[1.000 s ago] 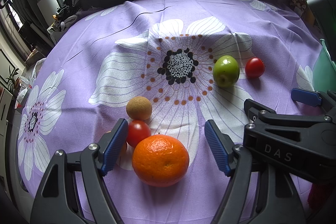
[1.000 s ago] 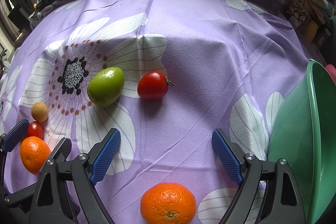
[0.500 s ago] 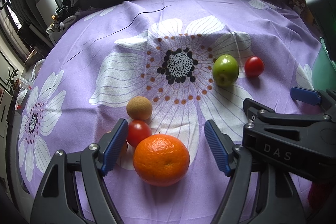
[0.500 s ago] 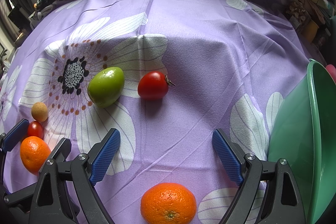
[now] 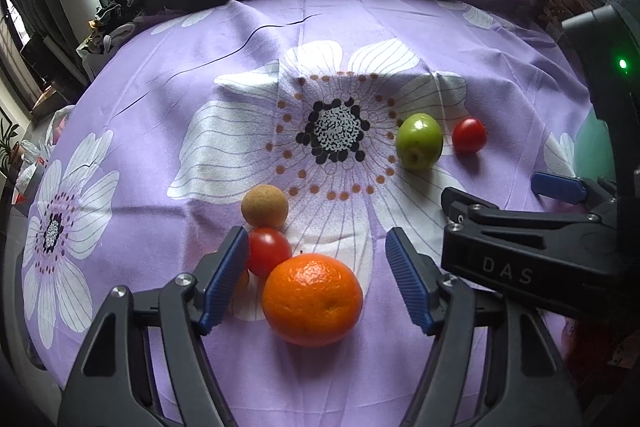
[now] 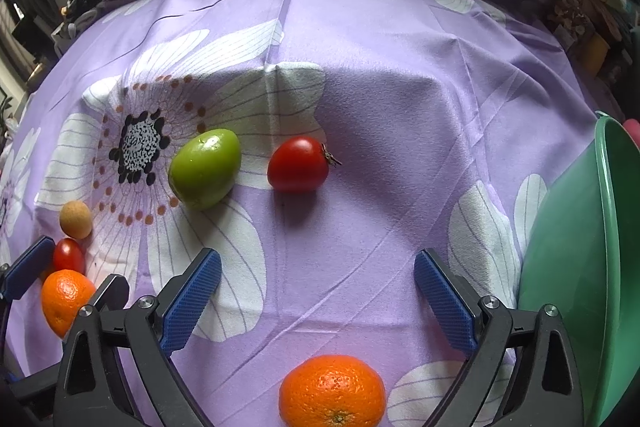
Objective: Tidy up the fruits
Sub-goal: 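Grasp a cherry tomato with the right tool while the left tool grasps another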
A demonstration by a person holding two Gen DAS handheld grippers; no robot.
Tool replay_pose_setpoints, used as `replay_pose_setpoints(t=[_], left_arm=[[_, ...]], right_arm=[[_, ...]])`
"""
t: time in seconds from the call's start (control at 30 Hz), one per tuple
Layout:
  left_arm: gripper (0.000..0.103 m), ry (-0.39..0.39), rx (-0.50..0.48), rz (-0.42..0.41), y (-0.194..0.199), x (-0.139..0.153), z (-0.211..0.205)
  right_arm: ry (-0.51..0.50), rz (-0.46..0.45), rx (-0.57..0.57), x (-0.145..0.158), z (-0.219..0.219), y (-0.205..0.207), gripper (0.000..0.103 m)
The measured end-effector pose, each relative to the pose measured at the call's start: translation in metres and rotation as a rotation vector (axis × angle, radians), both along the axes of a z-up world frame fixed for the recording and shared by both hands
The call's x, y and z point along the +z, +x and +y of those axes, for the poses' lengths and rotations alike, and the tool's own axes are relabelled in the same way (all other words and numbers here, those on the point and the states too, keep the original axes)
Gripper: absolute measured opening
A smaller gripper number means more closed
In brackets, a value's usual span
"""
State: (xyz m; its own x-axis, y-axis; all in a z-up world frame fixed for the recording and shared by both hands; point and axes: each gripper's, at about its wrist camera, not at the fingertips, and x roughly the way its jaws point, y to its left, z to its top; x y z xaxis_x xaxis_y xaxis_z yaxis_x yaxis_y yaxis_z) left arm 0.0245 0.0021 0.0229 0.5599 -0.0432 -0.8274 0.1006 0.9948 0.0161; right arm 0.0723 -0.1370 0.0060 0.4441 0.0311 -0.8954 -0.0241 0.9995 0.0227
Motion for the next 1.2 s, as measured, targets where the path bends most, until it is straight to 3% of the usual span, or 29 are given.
replay_pose_setpoints(t=[0.07, 0.23, 0.3, 0.37, 0.43, 0.53, 0.63, 0.8, 0.93, 1.2], left_arm=[[0.067, -0.045, -0.002, -0.041, -0.003, 0.013, 0.005], [0.067, -0.259, 0.028, -0.122, -0.013, 0.046, 0.030], [0.063, -0.334, 0.038, -0.109, -0.009, 0.049, 0.036], [0.055, -0.373, 0.037, -0.078, 0.000, 0.050, 0.035], [0.048, -0.403, 0.044, -0.059, 0.010, 0.054, 0.031], [0.044, -0.448, -0.001, -0.041, 0.023, 0.063, 0.025], [0.044, -0.431, 0.037, -0.070, 0.020, 0.066, 0.034], [0.037, -0.393, 0.138, -0.022, 0.019, 0.046, 0.056], [0.036, -0.447, 0.200, 0.003, 0.000, 0.035, 0.079], [0.030, -0.454, 0.138, 0.081, 0.010, 0.025, 0.062]], right_arm=[[0.090, -0.010, 0.027, 0.009, -0.006, -0.001, 0.075], [0.239, -0.116, -0.004, 0.051, -0.024, -0.014, 0.070], [0.304, -0.149, -0.008, 0.066, -0.028, -0.014, 0.061], [0.386, -0.141, -0.011, 0.071, -0.032, -0.008, 0.045], [0.431, -0.124, -0.032, 0.071, -0.036, 0.001, 0.041], [0.422, -0.098, -0.095, 0.066, -0.041, 0.016, 0.032], [0.429, -0.068, -0.099, 0.056, -0.044, 0.026, 0.031], [0.421, -0.002, -0.099, 0.031, -0.039, 0.035, 0.031], [0.378, 0.031, -0.118, 0.019, -0.037, 0.037, 0.031], [0.393, 0.051, -0.141, 0.007, -0.038, 0.040, 0.031]])
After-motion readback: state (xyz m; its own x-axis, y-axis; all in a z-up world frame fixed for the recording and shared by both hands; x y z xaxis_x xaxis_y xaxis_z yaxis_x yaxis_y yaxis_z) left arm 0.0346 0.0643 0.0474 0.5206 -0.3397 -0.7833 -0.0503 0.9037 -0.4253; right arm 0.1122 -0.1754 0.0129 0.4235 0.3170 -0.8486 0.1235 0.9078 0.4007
